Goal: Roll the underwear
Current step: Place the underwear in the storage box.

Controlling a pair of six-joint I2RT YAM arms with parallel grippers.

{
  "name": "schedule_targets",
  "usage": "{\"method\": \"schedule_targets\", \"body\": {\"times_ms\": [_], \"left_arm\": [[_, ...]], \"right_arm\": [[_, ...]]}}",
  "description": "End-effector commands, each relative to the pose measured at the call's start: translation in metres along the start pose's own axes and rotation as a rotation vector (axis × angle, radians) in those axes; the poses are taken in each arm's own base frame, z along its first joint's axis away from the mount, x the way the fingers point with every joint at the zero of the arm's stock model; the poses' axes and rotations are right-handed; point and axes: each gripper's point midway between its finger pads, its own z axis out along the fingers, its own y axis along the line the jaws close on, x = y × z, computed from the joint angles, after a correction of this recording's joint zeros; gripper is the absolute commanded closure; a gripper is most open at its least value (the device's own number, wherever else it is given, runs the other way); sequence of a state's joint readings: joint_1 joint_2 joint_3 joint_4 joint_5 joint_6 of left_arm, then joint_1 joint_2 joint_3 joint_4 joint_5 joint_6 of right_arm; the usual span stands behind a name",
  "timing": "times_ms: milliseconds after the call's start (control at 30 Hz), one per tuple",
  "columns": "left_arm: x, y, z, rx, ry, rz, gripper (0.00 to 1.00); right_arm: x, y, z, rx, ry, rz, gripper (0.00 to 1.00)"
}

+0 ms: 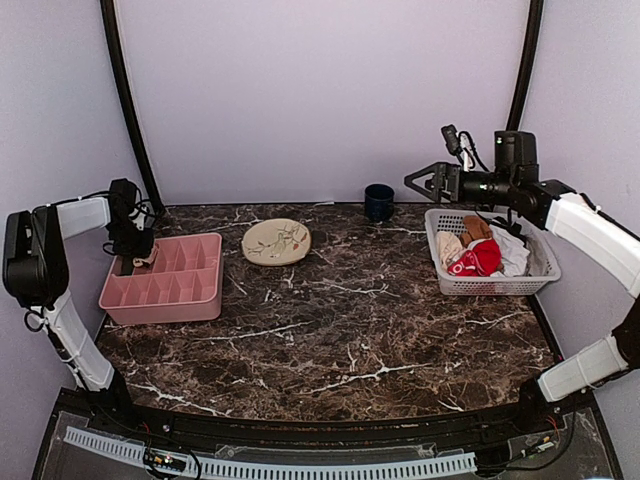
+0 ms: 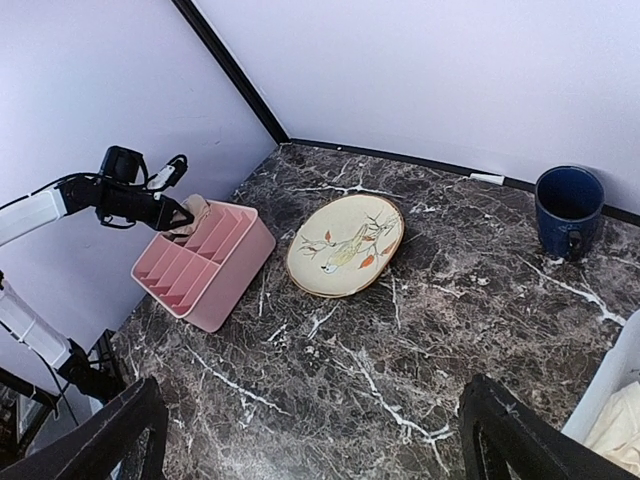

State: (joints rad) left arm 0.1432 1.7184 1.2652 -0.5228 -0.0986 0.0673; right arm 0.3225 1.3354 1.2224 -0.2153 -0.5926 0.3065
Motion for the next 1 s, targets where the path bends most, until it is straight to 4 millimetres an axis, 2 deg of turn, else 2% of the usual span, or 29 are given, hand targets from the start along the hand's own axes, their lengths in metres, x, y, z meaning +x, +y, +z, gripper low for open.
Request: {"method": "schedule_targets", "body": {"times_ms": [0, 267, 400, 500, 633, 767, 967], "left_arm": [[-0.004, 0.015, 0.006, -0.037, 0.017, 0.005, 1.00], [0.006, -0.002, 0.034, 0.053, 0.072, -0.005, 1.00], [0.010, -0.008, 0.047, 0.077, 0.098, -0.013, 0.92], [0.011, -0.007, 0.052, 0.071, 0.117, -0.013, 0.78], [0.005, -0.004, 0.048, 0.060, 0.111, -0.027, 0.58], [-0.001, -0.003, 0.039, 0.056, 0.096, -0.045, 0.43], [-0.013, 0.000, 0.016, 0.054, 0.058, -0.049, 0.38]], "right_arm": [[-0.008, 0.004, 0.000, -0.049, -0.031, -0.001, 0.00], [-0.006, -0.002, 0.002, -0.047, -0.022, 0.009, 0.01], [-0.005, -0.002, 0.002, -0.058, -0.022, 0.019, 0.00], [-0.004, -0.002, 0.002, -0.057, -0.019, 0.017, 0.00], [-0.004, -0.003, 0.002, -0.056, -0.018, 0.023, 0.00], [-0.002, -0.004, 0.001, -0.052, -0.016, 0.026, 0.00], [0.000, -0.001, -0.001, -0.057, -0.018, 0.026, 0.00]]}}
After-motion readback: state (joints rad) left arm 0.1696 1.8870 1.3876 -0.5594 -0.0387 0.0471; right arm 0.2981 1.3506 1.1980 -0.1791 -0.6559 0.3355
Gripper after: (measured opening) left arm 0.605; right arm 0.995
